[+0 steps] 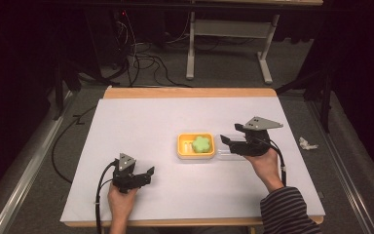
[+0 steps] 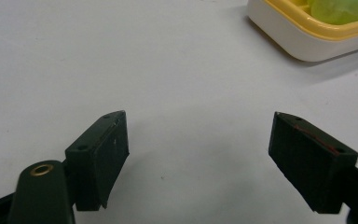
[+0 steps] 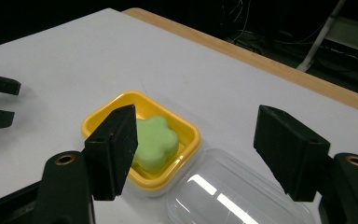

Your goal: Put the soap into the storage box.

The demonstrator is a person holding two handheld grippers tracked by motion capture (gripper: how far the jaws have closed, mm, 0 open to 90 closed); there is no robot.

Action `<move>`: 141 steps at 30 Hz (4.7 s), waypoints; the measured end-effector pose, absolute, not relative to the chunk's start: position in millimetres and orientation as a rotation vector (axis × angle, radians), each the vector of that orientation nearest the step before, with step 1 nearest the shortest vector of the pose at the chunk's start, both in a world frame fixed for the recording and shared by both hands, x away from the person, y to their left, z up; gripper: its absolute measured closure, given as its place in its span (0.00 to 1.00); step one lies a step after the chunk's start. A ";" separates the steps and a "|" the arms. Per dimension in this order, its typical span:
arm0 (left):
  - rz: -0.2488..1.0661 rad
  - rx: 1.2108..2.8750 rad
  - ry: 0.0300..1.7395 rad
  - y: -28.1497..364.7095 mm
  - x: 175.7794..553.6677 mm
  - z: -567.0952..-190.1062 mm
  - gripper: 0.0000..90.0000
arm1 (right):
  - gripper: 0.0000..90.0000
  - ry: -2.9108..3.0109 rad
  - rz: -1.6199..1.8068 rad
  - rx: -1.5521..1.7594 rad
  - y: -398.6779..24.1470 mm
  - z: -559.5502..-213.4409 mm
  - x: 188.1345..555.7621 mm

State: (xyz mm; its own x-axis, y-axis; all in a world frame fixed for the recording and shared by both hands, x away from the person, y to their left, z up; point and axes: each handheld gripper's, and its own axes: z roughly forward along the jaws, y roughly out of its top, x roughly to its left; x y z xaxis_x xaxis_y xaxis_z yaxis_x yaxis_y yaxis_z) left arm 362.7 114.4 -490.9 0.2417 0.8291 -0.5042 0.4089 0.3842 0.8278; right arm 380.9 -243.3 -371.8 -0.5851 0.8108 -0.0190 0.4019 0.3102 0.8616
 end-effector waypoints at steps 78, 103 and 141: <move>0.425 1.227 1.366 114.1 361.5 -490.6 0.21 | 0.34 1.995 1.236 1.175 -305.9 -397.3 312.0; 0.424 1.228 1.367 114.2 361.7 -490.6 0.21 | 0.34 2.015 1.253 1.226 -310.7 -416.0 300.2; 0.425 1.225 1.370 114.0 362.0 -490.7 0.21 | 0.36 2.067 1.198 1.313 -299.8 -454.3 306.1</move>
State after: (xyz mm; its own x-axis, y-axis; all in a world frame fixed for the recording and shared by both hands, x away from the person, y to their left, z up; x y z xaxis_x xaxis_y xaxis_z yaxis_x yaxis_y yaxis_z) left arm 362.0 114.0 -490.7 0.2420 0.8323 -0.4987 0.4040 0.3809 0.8317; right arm 306.1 -299.8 -454.3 -0.4705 0.8768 0.0991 0.5218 0.1859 0.8326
